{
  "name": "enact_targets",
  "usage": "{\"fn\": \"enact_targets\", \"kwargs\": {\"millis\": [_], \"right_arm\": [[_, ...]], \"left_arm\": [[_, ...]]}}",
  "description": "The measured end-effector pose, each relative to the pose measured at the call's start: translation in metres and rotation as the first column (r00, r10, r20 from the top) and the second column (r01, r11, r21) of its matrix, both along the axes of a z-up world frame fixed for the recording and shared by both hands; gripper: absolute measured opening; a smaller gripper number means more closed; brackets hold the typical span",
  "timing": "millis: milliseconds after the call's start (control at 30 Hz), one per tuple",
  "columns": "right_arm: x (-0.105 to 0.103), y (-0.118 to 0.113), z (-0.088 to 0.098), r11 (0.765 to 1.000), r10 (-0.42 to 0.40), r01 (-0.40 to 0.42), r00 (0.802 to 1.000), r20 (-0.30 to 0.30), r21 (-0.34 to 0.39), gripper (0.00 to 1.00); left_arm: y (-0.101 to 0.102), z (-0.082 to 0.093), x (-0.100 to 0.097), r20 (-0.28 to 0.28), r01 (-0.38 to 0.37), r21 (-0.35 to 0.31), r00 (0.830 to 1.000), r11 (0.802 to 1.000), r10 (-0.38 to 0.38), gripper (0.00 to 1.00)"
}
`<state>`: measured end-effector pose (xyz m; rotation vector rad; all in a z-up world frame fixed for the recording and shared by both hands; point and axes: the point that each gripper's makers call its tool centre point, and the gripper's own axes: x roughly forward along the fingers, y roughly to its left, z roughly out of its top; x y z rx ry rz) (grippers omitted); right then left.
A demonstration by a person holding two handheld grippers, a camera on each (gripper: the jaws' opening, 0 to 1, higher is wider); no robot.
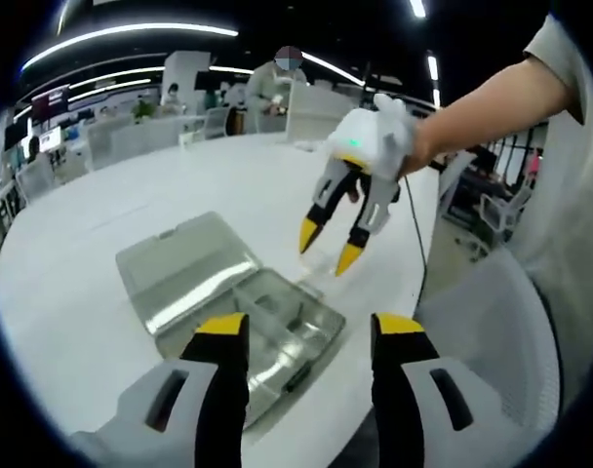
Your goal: Insert the divider into the dual guide fixture by aligning both edges with the guide slots and pushing it downward to the bottom, including one-sided entry, uneven engagement, binding, and posture correction.
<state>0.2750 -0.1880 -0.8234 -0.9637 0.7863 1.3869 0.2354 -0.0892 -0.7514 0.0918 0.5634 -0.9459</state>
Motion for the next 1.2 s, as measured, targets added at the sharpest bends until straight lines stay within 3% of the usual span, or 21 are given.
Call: {"fn": "enact_targets", "kwargs": {"millis": [400,1200], "right_arm": [[-0.009,0.011,0.019,0.999,0.048,-0.049,0.998,0.03,0.022,0.27],[-0.026,0.041,0.052,0.99,0.09,-0.101,0.99,0.106,0.103,0.27]], "left_arm": [[-0.015,0.003,0.01,-0.042,-0.011,-0.064,0.999,0.998,0.008,0.45],[-0.017,-0.001,0.016,-0.156,-0.103,-0.153,0.985,0.983,0.079,0.39]]}}
